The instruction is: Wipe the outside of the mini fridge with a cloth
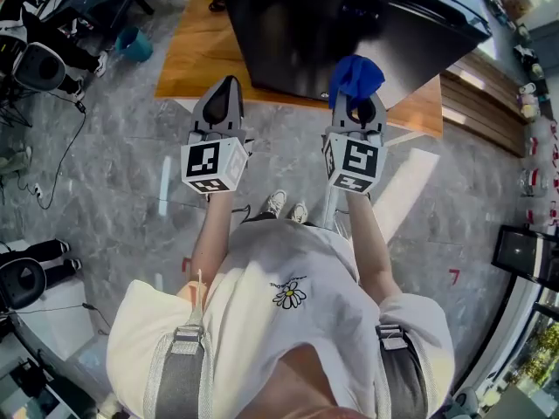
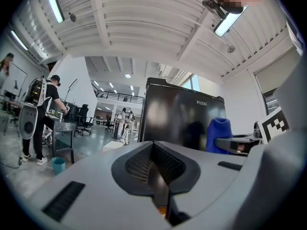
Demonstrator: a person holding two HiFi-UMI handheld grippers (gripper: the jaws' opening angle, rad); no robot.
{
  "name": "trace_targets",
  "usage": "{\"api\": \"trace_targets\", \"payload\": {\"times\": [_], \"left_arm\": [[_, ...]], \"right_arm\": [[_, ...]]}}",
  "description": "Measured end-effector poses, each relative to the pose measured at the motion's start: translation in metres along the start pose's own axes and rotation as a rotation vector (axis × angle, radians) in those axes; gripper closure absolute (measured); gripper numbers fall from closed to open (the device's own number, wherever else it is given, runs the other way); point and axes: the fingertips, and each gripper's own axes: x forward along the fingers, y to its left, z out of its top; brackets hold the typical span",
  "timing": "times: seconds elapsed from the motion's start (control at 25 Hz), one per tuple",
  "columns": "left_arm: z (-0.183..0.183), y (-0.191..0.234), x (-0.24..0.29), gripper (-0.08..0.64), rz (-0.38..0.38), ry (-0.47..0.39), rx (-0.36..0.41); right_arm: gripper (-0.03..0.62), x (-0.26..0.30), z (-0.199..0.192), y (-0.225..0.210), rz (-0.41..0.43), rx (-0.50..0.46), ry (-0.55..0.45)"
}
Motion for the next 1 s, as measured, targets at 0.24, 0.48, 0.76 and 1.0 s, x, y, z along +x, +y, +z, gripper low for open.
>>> {"api": "trace_targets", "payload": {"times": [0.24, 0.48, 0.76, 1.0], "left_arm": [[-0.002, 0.038, -0.021, 0.555, 0.071, -0.002, 0.002], [-0.008, 0.07, -0.037, 0.555, 0.123, 0.006, -0.012], [-0.014, 0.088, -0.048, 0.555, 0.159, 0.036, -0.011], [-0.01, 0.095, -0.049, 0.555, 0.154, 0.018, -0.008]], "right_arm": [[0.52, 0.045, -0.014, 0.115, 0.215, 0.008, 0.017], [0.52, 0.082, -0.033, 0.182, 0.309, -0.054, 0.047], [0.52, 0.111, -0.054, 0.199, 0.288, -0.099, 0.083], [0.52, 0.114, -0.053, 0.196, 0.254, -0.067, 0.102]]}}
